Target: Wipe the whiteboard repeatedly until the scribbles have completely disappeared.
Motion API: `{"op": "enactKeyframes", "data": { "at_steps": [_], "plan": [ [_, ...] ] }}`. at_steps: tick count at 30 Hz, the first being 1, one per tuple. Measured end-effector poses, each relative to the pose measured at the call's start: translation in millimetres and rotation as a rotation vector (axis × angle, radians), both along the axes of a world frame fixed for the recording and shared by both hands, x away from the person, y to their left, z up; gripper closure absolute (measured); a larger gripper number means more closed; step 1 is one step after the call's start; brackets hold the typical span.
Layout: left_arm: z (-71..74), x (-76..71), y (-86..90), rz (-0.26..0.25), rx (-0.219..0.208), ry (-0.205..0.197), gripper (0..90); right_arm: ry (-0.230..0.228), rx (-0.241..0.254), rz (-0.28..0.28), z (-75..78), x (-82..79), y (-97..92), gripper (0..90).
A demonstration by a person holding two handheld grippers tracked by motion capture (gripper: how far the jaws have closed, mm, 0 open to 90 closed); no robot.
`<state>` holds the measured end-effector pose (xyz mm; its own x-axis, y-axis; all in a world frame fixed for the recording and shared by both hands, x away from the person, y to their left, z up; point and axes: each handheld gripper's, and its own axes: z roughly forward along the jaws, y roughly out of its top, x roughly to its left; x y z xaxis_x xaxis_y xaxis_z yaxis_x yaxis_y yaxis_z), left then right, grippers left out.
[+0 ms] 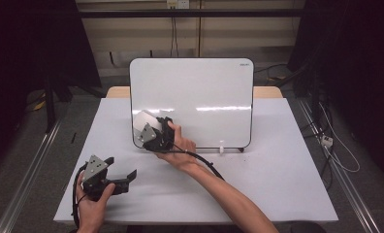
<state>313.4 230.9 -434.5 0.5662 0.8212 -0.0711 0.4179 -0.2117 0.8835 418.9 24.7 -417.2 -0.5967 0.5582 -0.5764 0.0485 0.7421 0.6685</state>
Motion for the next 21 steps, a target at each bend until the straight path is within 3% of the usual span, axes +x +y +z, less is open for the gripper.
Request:
{"op": "enactKeyframes", "data": {
  "at_steps": [4, 7, 21],
  "plan": [
    [-0.8, 0.6, 0.9, 0.001, 0.000, 0.003, 5.4, 0.097, 0.111, 0.006, 9.0, 6.1, -8.4, 31.5],
    [-0.4, 0.1, 0.7, 0.001, -0.001, -0.002, 5.4, 0.125, 0.161, 0.002, 13.2, 8.7, -15.3, 31.5],
    [0.0, 0.6, 2.6, 0.007, 0.012, 0.003, 5.3, 0.086, 0.248, -0.005, 27.1, 0.4, -36.7, 31.5]
  ]
}}
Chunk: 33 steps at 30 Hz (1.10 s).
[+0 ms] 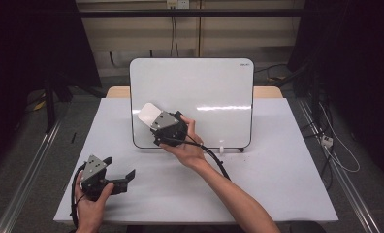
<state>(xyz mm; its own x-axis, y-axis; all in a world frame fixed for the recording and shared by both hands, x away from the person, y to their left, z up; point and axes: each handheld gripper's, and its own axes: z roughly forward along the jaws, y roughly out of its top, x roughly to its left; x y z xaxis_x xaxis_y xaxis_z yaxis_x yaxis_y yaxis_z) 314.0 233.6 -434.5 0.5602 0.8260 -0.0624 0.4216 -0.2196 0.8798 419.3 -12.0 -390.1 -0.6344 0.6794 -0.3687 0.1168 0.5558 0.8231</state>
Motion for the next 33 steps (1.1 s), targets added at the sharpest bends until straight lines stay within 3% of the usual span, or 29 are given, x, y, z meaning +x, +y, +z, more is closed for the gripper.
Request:
{"op": "enactKeyframes", "data": {
  "at_steps": [6, 8, 11, 26, 33],
  "plan": [
    [1.5, -1.6, -2.1, -0.002, -0.001, -0.007, 5.4, -0.002, 0.016, -0.016, 1.7, -4.6, -13.7, 31.4],
    [1.8, -1.5, -1.7, -0.011, 0.017, -0.007, 5.3, -0.003, 0.026, -0.026, 4.1, -6.2, -19.8, 31.5],
    [0.2, -0.7, -0.8, -0.005, -0.001, -0.002, 5.3, -0.007, 0.032, -0.044, 8.2, -6.3, -30.5, 31.5],
    [0.0, -5.3, 3.8, 0.017, -0.001, 0.001, 5.3, -0.055, 0.019, -0.138, 20.7, -9.4, -74.8, 31.4],
    [-0.5, -2.1, 2.7, 0.013, -0.001, 0.004, 5.3, -0.045, 0.037, -0.181, 19.8, -10.1, -94.0, 31.5]
  ]
}}
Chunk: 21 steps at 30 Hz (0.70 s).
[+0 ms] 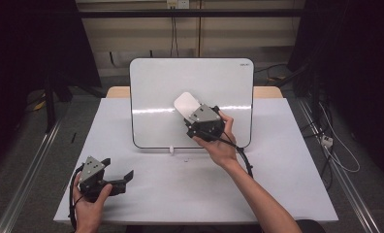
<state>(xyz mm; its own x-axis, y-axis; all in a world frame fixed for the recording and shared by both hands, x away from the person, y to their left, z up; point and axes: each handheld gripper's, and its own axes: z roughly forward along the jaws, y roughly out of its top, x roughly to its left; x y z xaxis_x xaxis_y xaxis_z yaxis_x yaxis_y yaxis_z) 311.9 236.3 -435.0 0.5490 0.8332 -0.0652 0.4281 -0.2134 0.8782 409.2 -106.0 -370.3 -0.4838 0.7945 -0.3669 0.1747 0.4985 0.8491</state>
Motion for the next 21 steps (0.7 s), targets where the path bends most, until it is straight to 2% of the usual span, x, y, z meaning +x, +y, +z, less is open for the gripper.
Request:
{"op": "enactKeyframes", "data": {
  "at_steps": [6, 13, 21],
  "plan": [
    [0.1, 1.8, -3.1, -0.018, 0.008, 0.002, 5.3, 0.006, 0.012, -0.026, -1.5, -4.5, -13.3, 31.5],
    [0.8, 1.9, -4.3, -0.012, 0.002, -0.002, 5.4, 0.010, 0.013, -0.055, -2.7, -9.1, -32.2, 31.4],
    [0.7, 2.9, -6.2, -0.025, 0.012, -0.004, 5.4, 0.003, 0.014, -0.080, 1.6, -14.1, -48.1, 31.5]
  ]
}}
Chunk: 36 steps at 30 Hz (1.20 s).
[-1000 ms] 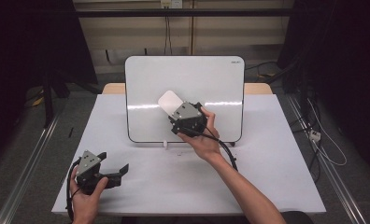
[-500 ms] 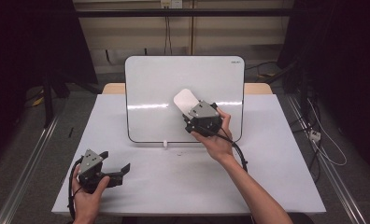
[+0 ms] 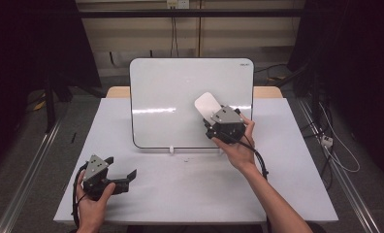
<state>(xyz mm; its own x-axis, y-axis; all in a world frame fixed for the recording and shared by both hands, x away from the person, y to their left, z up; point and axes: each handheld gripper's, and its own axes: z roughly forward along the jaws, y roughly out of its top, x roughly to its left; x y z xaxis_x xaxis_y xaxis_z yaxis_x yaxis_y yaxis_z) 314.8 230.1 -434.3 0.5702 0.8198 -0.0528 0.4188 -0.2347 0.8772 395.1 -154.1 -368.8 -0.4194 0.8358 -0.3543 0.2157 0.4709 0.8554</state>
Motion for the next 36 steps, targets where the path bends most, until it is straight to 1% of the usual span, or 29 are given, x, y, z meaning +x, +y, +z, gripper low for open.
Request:
{"op": "enactKeyframes", "data": {
  "at_steps": [2, 10, 13, 14, 18, 22, 27, 28, 32, 34, 36],
  "plan": [
    [-0.5, 0.3, -0.3, 0.003, -0.010, 0.002, 5.3, 0.000, -0.002, -0.006, 1.1, -1.0, -4.3, 31.4],
    [0.2, 1.2, 1.0, 0.012, -0.009, -0.002, 5.4, 0.009, 0.001, -0.048, 1.6, -3.5, -25.8, 31.4],
    [0.2, 0.9, 0.9, 0.008, 0.001, 0.001, 5.3, 0.011, -0.005, -0.058, 1.1, -6.0, -31.7, 31.5],
    [0.0, 0.8, 0.3, 0.011, -0.006, 0.000, 5.4, 0.011, -0.007, -0.063, 0.8, -7.0, -33.8, 31.4],
    [-0.3, 0.5, 0.1, 0.012, -0.009, -0.001, 5.4, 0.012, -0.009, -0.084, -2.1, -11.1, -43.3, 31.4],
    [0.1, 0.3, 0.4, 0.011, -0.007, 0.003, 5.4, 0.020, -0.013, -0.102, -6.7, -16.0, -52.8, 31.4],
    [-0.2, 0.2, -0.3, 0.010, -0.009, 0.001, 5.4, 0.026, -0.013, -0.122, -14.0, -22.1, -60.9, 31.4],
    [0.3, 0.1, -0.2, 0.011, -0.004, 0.000, 5.4, 0.027, -0.014, -0.122, -15.5, -23.1, -62.1, 31.5],
    [0.7, -0.1, -0.1, 0.009, -0.002, -0.002, 5.4, 0.043, -0.032, -0.124, -23.7, -27.3, -63.0, 31.5],
    [0.6, 0.0, -0.1, 0.013, -0.006, -0.002, 5.4, 0.049, -0.050, -0.120, -28.8, -28.7, -63.0, 31.5],
    [0.7, 0.7, 0.0, 0.013, -0.004, -0.002, 5.4, 0.060, -0.055, -0.121, -33.6, -29.3, -63.1, 31.5]
  ]
}}
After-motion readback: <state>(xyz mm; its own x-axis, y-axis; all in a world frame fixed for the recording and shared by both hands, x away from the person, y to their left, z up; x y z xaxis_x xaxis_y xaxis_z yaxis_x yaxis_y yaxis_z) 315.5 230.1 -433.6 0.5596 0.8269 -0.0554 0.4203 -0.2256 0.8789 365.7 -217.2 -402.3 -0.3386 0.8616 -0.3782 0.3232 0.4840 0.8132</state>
